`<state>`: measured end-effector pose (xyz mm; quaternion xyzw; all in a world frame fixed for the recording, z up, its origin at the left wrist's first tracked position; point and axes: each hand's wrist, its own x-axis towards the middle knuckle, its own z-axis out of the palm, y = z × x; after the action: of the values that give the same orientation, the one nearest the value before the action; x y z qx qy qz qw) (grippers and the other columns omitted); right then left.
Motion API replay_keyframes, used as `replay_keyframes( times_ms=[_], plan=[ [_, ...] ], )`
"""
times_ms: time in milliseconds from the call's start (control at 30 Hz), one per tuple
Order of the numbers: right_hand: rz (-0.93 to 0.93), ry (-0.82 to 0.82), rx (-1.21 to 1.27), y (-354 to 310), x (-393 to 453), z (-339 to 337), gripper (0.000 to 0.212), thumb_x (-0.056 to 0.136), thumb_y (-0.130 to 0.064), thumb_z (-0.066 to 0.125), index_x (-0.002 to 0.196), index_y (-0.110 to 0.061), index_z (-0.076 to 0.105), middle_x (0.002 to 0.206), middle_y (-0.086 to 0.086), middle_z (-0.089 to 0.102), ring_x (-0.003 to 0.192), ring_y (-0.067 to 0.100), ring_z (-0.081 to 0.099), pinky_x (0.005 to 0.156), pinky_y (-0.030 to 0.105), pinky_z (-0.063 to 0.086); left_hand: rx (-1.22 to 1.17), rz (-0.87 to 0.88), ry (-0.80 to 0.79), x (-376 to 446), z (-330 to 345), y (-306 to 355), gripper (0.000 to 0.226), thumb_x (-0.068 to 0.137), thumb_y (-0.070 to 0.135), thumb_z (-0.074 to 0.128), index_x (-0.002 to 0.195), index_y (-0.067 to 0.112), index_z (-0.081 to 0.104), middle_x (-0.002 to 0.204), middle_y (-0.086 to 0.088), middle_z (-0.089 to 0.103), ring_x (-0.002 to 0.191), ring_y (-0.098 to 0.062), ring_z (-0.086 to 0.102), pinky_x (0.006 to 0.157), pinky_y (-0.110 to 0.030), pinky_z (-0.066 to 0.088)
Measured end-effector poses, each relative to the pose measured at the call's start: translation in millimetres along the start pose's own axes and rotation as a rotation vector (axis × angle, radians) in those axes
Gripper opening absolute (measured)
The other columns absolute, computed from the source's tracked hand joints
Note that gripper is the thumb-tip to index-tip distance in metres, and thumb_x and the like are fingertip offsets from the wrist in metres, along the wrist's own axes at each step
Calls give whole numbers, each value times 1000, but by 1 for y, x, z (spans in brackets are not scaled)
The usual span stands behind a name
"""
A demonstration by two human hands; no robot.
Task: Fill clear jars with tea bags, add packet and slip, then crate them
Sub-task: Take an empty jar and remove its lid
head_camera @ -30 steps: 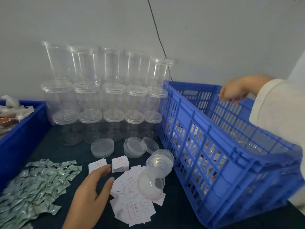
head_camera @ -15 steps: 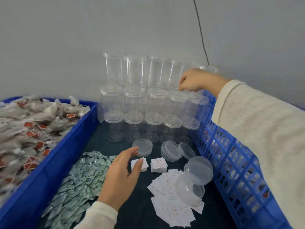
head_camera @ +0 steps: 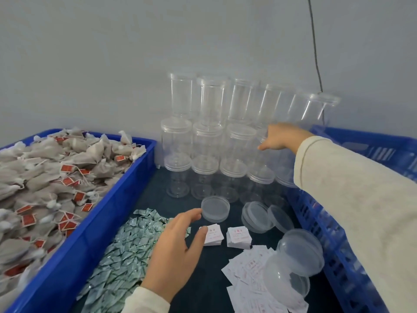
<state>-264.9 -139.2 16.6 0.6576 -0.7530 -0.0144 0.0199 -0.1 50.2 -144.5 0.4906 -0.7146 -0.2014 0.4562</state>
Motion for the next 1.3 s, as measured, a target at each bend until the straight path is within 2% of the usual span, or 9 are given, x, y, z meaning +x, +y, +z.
replay_keyframes(
  times_ms=[100, 200, 333, 567, 833, 1033, 1133, 1200, 1300],
  plan=[
    [25, -8, 15, -7, 9, -3, 52, 83, -46, 69, 116, -7, 57, 102, 8, 58, 88, 29, 55, 78, 34, 45, 2, 1, -16, 0, 4, 0, 35, 92, 30, 58, 108, 55, 39, 108, 38, 49, 112, 20, 40, 82, -7, 39],
    [80, -48, 56, -12, 17, -8, 72, 79, -46, 73, 132, -4, 47, 125, 13, 57, 104, 33, 57, 87, 37, 47, 8, 1, -15, -2, 6, -1, 38, 92, 29, 60, 106, 56, 38, 109, 36, 50, 112, 21, 40, 85, 2, 33],
    [139, -83, 60, -17, 23, -13, 89, 70, -48, 79, 138, -7, 40, 137, 12, 50, 114, 37, 56, 96, 46, 48, 15, -14, -10, -6, 4, -5, 37, 92, 30, 59, 108, 56, 38, 110, 35, 51, 113, 21, 40, 85, -5, 40],
    [174, -124, -31, -22, 13, -36, 89, 71, -52, 76, 143, -12, 41, 146, 11, 43, 122, 40, 51, 100, 50, 45, 42, -23, -5, -11, 7, -11, 28, 92, 26, 61, 120, 31, 57, 110, 33, 51, 109, 17, 45, 88, 1, 32],
    [117, -141, 34, -13, -28, -63, 92, 73, -56, 74, 146, -16, 34, 151, 8, 37, 122, 37, 50, 97, 50, 48, 39, -5, 3, -11, 14, 5, 32, 91, 28, 61, 123, 26, 58, 106, 34, 49, 109, 7, 48, 83, -8, 38],
    [-2, -261, 158, -35, -86, -59, 95, 67, -67, 72, 143, -17, 41, 150, 8, 39, 112, 27, 54, 79, 35, 54, 3, 8, 51, -3, 16, 29, 65, 83, 50, 61, 139, 24, 41, 127, 26, 36, 118, 14, 26, 92, 6, 16],
    [-115, -341, 206, -62, -125, -42, 86, 74, -73, 61, 142, -24, 44, 152, 3, 36, 107, 24, 55, 67, 31, 50, -21, -2, 160, 1, 19, 51, 98, 68, 70, 56, 147, 19, 29, 140, 16, 32, 129, 7, 19, 108, -12, 18],
    [-149, -313, 236, -81, -148, -25, 78, 77, -79, 50, 136, -28, 51, 137, 0, 49, 84, 15, 56, 59, 28, 41, 40, -42, 192, 4, 21, 61, 114, 61, 73, 63, 150, 14, 22, 150, 4, 30, 139, -8, 20, 118, -34, 20],
    [-163, -259, 321, -99, -173, 0, 69, 81, -79, 37, 118, -26, 63, 117, 2, 56, 80, 19, 50, 64, 30, 33, 232, -144, 169, 3, 21, 60, 128, 55, 70, 73, 152, 12, 13, 153, -3, 29, 143, -20, 24, 118, -47, 10]
  ],
)
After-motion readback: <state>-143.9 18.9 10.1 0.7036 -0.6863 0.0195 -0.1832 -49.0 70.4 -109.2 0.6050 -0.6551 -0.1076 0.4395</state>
